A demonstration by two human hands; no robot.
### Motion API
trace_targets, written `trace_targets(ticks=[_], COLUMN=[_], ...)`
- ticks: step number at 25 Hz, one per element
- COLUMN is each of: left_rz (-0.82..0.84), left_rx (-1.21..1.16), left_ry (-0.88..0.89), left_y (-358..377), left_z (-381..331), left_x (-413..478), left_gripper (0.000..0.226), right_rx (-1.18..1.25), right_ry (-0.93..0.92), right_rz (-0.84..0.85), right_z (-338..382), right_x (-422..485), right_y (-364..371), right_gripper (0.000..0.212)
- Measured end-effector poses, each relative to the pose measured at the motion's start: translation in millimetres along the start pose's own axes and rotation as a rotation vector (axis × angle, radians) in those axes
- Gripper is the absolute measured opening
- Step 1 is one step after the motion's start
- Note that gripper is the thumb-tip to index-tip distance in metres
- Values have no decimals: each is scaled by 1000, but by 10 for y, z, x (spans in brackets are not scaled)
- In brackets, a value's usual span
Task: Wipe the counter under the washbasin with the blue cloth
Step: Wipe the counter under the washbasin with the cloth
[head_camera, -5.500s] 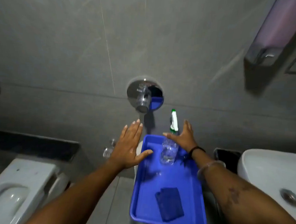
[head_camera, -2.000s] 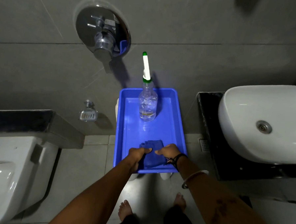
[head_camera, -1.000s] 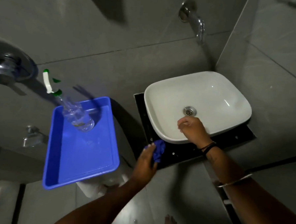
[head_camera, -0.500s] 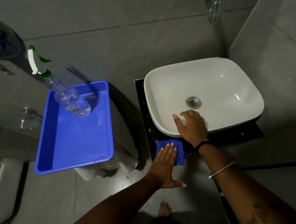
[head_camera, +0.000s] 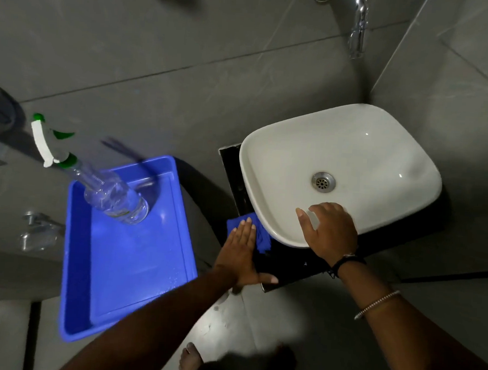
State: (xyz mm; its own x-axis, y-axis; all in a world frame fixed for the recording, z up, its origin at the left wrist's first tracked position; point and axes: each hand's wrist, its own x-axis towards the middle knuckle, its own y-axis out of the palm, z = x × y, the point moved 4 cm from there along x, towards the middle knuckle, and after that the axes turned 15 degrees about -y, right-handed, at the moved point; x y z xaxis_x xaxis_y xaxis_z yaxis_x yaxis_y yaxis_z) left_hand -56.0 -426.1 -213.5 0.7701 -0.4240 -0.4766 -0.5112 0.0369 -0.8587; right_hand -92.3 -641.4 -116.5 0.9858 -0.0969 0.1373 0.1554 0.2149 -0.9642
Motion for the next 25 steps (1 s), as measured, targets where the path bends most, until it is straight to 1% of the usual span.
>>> trace_targets(ticks=[4,9,11,13,15,18,20,22,25], left_rz=[22,16,25,30,31,-7,-40,-25,17], left_rx=[145,135,163,160,138,87,19,-38,-10], left_ry=[87,6,36,46,44,109,110,126,97], left_y=[-638,-1352,-1467,-1436,-1394,-1153,-855,-467,148], left_z=[360,709,746,747,714,595,506,367,-50], left_x=[747,1741,2031,2102,2008,1565,1078,560,-131], left_gripper=[147,142,143,147,150,148,147,149,150], right_rx=[-16,-43,-31,-36,-23,-17,-11,-17,-13], right_ry=[10,20,7,4,-8,-3,13,20,30], right_rz=[-12,-79,-90,-85,-94,-79,-51,-42,-43], right_z=[-24,-54,-63,-68,-52,-26,-20,-26,3], right_x=[-7,-32,-21,-28,-18,-43,-30,-38,-46], right_y=[37,97,127,126,91,78,60,57,15], right_gripper=[56,48,46,42,41,42,44,46,51])
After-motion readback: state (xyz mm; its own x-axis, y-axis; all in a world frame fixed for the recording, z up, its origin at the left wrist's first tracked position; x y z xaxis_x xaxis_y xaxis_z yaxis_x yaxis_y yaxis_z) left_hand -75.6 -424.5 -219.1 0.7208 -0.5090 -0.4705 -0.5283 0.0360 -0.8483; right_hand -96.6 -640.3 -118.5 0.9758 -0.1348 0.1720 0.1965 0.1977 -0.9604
